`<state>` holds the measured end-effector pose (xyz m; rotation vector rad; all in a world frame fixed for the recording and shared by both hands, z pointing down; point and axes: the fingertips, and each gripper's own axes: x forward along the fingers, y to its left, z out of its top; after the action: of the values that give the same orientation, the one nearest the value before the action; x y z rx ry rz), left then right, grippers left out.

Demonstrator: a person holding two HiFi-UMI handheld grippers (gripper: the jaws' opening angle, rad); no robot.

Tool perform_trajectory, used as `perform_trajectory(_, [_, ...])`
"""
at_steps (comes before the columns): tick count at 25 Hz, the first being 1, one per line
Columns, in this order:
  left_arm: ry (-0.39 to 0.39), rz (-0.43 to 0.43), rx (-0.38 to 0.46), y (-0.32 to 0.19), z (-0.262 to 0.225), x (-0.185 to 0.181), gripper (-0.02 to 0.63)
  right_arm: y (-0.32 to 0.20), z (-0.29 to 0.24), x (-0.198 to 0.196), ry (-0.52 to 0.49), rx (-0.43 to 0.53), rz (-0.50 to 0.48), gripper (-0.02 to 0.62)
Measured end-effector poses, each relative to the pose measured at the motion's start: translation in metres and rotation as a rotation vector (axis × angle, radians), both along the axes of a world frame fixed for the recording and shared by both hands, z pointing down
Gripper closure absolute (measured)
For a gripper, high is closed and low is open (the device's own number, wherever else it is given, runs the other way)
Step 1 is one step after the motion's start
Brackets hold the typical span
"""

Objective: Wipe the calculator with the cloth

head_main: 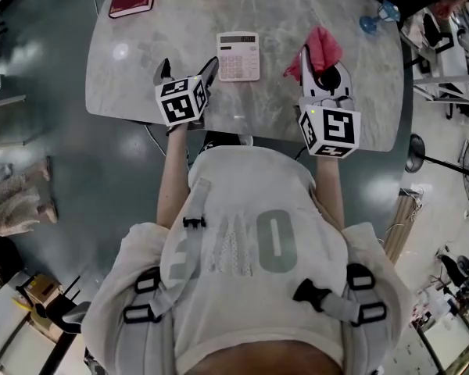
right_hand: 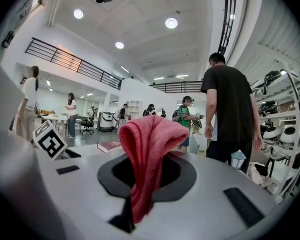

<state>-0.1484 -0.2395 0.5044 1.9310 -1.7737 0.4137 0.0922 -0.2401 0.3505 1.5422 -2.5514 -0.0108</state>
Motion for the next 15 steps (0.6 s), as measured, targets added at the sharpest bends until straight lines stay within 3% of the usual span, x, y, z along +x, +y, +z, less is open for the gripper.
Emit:
perform_trajectory(7, [-0.01,0.011,-0.188,0.012,0.069,0.003,0.088,-0.002,0.011,-0.002,0.036,-0.026,-0.015,0.537])
perform_trajectory(15, [-0.095,0.047,-0.306,0.024,0.108,0.002,0.089,-0.001,0.021,-0.003,0.071,-0.044,-0.02,0.537])
